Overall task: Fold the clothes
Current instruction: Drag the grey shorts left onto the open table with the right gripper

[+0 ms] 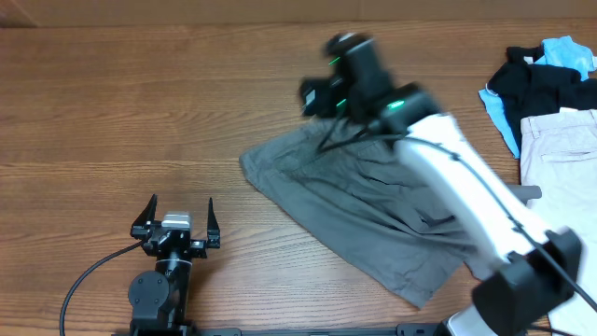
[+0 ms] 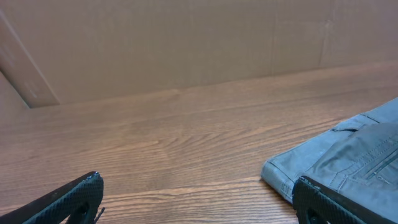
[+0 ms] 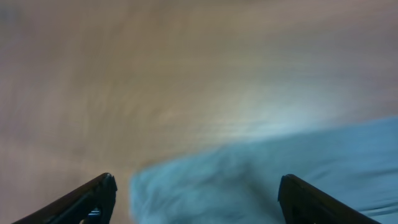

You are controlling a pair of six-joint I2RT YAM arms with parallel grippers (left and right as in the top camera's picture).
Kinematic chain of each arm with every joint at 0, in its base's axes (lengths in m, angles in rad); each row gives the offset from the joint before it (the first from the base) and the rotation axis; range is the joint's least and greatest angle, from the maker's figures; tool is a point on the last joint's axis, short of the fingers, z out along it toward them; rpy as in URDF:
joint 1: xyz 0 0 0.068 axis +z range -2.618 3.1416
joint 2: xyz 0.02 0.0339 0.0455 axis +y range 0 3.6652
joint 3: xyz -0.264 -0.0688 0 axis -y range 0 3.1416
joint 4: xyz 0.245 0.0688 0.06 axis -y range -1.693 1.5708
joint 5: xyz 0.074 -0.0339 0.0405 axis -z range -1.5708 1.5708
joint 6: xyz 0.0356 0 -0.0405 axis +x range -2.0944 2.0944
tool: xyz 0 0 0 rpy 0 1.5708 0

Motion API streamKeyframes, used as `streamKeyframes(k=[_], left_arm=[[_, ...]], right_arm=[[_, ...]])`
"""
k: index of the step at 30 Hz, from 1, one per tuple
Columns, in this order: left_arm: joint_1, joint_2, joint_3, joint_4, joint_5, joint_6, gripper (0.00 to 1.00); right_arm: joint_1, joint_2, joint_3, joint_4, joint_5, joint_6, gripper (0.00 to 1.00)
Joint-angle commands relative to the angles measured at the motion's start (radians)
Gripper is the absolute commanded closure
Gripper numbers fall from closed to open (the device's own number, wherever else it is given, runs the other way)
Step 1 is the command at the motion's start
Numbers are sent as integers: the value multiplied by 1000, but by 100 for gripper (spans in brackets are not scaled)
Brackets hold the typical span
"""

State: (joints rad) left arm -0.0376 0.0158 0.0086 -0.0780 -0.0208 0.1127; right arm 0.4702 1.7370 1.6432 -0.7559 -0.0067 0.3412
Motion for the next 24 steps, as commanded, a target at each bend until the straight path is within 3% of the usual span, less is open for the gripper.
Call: streamKeyframes(k=[1, 5, 10, 16, 24], left_arm=[[6, -10, -4, 4, -12, 21, 0], [6, -10, -4, 4, -12, 21, 0], [6, -10, -4, 4, -12, 21, 0], [6, -10, -4, 4, -12, 21, 0], [6, -10, -4, 4, -12, 21, 0]], right_arm=[[-171, -92, 65, -2, 29, -9, 7], [-354, -68, 64, -15, 10, -88, 5], [-485, 35, 64, -21, -153, -246, 7], [-517, 204, 64, 6, -179, -344, 7], [-516, 398, 64, 32, -180, -350, 9]])
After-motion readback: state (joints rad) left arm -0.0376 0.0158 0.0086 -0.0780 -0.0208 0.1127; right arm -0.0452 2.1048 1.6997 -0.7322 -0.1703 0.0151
